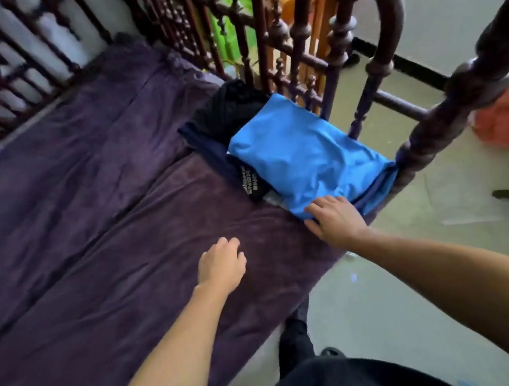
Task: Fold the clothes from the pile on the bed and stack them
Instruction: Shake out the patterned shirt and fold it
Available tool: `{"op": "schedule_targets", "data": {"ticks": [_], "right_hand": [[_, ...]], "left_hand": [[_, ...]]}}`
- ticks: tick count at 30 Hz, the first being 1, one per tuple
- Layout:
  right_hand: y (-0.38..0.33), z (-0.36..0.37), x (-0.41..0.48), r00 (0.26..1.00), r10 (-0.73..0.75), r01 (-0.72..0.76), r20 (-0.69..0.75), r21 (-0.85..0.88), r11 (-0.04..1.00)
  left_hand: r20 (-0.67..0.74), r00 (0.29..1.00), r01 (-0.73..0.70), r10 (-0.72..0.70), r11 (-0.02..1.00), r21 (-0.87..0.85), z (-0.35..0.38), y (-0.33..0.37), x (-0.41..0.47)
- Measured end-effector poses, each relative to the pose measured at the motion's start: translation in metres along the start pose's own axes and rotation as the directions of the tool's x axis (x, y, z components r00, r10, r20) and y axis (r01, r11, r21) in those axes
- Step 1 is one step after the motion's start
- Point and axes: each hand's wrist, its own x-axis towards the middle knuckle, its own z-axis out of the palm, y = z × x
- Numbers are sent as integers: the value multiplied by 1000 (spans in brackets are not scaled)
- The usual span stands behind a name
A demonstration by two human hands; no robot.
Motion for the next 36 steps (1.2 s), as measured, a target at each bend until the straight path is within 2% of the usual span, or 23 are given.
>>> {"op": "schedule_targets", "data": {"ticks": [4, 7, 13, 16, 23, 28, 32, 36], "right_hand": [[-79, 5, -40, 975, -213, 213, 57, 11, 977], [-145, 9, -64, 927, -370, 369, 60, 38, 929], [-280, 18, -107, 789, -608, 609, 89, 18, 793], [-352, 25, -126, 723, -683, 687, 102, -7, 727], [-533, 55, -173, 653, -751, 756, 104, -31, 653], [-646, 63, -208, 645, -760, 761, 78, 28, 648], [-711, 66, -212, 634, -771, 771, 60, 36, 636], [-766, 74, -194, 655, -752, 752, 77, 27, 658]], "left_hand": [[22, 988, 155, -154, 988, -19, 28, -38, -120], [-27, 957, 288, -289, 956, -54, 39, -72, -199], [-118, 825, 537, -553, 831, -147, 60, -142, -341], [-134, 763, 603, -632, 771, -205, 77, -181, -406], [-152, 670, 687, -726, 685, -242, 111, -296, -556], [-136, 625, 733, -768, 638, -234, 117, -383, -640], [-166, 612, 734, -773, 633, -246, 110, -445, -668], [-171, 609, 730, -774, 632, -262, 103, -502, -676]]}}
